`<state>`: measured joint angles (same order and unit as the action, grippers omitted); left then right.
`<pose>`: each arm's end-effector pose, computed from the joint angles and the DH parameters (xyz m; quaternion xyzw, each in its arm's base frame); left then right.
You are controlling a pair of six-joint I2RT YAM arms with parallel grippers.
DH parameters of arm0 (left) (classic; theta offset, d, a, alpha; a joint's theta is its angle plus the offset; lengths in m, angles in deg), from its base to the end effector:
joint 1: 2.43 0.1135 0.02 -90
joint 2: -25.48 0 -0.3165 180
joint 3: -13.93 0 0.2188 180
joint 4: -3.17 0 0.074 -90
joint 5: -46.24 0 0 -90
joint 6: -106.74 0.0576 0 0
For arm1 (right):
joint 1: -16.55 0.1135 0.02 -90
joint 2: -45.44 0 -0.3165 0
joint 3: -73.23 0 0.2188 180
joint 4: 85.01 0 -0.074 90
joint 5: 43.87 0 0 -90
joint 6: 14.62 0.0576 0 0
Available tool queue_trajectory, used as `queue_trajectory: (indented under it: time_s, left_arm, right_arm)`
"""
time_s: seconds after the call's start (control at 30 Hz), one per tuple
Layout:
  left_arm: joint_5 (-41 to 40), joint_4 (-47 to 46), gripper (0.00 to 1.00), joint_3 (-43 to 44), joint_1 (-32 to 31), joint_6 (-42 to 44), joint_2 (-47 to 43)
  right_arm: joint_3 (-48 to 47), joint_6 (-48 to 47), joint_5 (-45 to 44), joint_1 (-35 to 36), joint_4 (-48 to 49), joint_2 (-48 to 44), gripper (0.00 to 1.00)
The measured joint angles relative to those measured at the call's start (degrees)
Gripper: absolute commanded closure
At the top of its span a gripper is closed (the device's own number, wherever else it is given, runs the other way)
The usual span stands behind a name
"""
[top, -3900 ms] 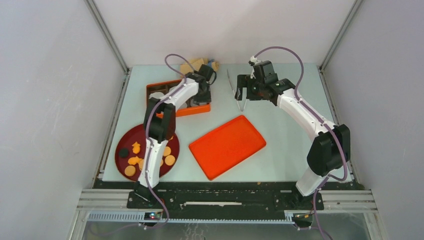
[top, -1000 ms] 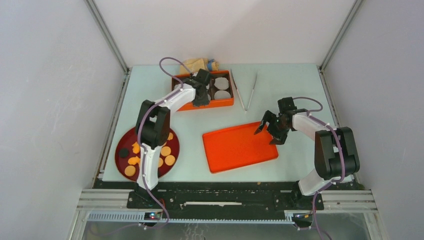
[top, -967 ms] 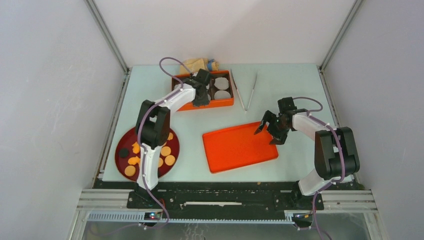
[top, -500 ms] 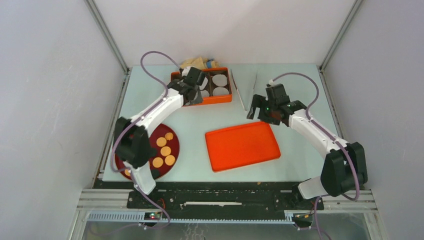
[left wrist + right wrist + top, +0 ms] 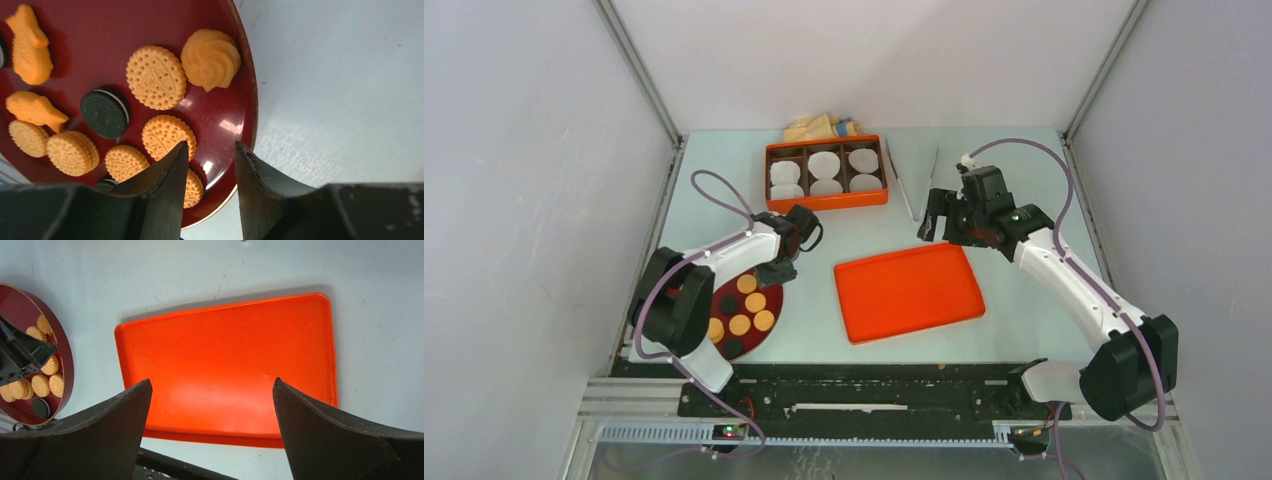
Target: Pack the cookies
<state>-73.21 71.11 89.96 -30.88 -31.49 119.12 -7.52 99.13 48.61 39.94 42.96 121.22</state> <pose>0.2406 -0.0981 0.2394 -0.1757 0.9504 0.1759 0.1870 0.2283 0.1015 0.3430 -0.0050 0.9304 0.1648 0.3273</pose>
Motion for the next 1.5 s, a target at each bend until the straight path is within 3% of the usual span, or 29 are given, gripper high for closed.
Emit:
queue_trajectory:
  time_s: [0.5,0.8,1.13,1.5]
  left_arm:
    - [2.9,-4.8,0.6,-3.7,-3.8,-0.1,2.1]
    - [4.0,-2.4,0.61,5.1,-3.9,6.3,10.0]
    - [17.7,-14.7,0.61,20.4,-6.2,6.7,20.4]
    - [28.8,-22.9,0.62,23.4,-7.6,7.3,23.4]
  right_arm:
    - [1.2,-0.4,1.9,0.3,-1.0,-3.4,0.0]
    - [1.2,-0.4,1.5,-1.4,-1.0,-3.8,0.0]
    - [-0.4,0.1,-4.0,-3.4,-0.9,2.9,0.0]
    - [-8.5,0.2,-9.0,-5.3,-0.5,13.1,0.0]
